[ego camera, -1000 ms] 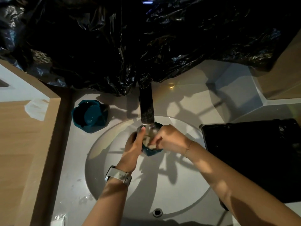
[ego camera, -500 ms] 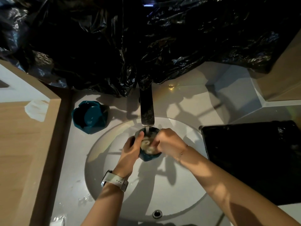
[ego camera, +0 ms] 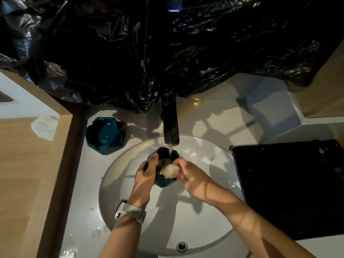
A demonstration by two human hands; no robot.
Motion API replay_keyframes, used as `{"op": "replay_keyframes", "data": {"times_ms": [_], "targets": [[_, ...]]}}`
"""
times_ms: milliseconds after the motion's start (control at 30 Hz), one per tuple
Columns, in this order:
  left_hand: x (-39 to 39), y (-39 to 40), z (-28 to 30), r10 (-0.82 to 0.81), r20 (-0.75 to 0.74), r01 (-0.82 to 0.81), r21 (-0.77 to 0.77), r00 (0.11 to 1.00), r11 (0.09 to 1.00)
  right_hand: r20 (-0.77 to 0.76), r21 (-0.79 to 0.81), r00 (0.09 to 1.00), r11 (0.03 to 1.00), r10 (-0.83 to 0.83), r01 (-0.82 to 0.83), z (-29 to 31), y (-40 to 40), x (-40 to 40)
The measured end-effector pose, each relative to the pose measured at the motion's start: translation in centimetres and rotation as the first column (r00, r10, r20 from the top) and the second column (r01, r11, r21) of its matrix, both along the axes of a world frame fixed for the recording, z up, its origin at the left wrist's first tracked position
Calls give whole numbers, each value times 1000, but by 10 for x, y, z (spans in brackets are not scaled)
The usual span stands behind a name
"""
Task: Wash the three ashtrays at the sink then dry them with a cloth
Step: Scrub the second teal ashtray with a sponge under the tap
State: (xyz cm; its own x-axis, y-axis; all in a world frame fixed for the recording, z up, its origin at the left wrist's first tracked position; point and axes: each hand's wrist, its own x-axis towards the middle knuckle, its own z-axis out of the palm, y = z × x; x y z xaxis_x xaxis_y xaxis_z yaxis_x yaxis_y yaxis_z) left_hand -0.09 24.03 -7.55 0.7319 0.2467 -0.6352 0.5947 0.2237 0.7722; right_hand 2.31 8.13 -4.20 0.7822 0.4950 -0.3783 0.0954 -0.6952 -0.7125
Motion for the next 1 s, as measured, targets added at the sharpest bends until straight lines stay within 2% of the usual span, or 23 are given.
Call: {"op": "replay_keyframes", "data": {"times_ms": [67, 133, 167, 233, 333, 433, 533, 567, 667, 733, 800, 867, 933, 1000], "targets": [[0, 2, -1, 28, -6, -28, -1, 1000, 1000, -40, 230, 976, 949, -213, 217, 10, -12, -10], [-2, 5, -1, 52, -1, -52, -26, 999, 998, -188, 479, 881, 743, -433, 467, 17, -21, -20], [-4, 5, 1, 57, 3, -57, -33, 998, 998, -256, 525, 823, 642, -507, 558, 18, -24, -23], [-7, 4, 4, 61, 10, -60, -40, 998, 997, -365, 532, 726, 510, -583, 677, 14, -27, -25], [-12, -4, 9, 90, 13, -89, -39, 996, 995, -504, 521, 661, 414, -556, 746, 11, -19, -25], [-14, -13, 10, 145, -14, -146, -45, 989, 988, -491, 502, 661, 436, -568, 747, 7, -3, -30], [-14, -24, 13, 201, -34, -201, 4, 979, 980, -363, 520, 678, 465, -639, 716, 3, 11, -32], [-14, -27, 15, 212, -35, -212, 2, 977, 977, -361, 529, 653, 431, -665, 731, 4, 13, -33], [-14, -26, 17, 272, 3, -272, -17, 962, 962, -450, 541, 481, 200, -752, 817, 5, 2, -26], [-13, -22, 15, 280, 31, -280, -9, 959, 960, -468, 526, 381, 95, -797, 845, 6, -10, -18], [-12, -20, 13, 288, 54, -288, -5, 956, 958, -475, 501, 371, 102, -798, 860, 9, -16, -11], [-13, -19, 12, 292, 54, -292, -9, 955, 956, -479, 493, 420, 160, -771, 855, 12, -14, -8], [-12, -21, 12, 291, 52, -290, -14, 955, 957, -471, 479, 522, 291, -711, 828, 11, -8, -8], [-10, -23, 13, 277, 51, -276, -11, 960, 961, -448, 458, 645, 461, -619, 760, 6, 3, -14]]}}
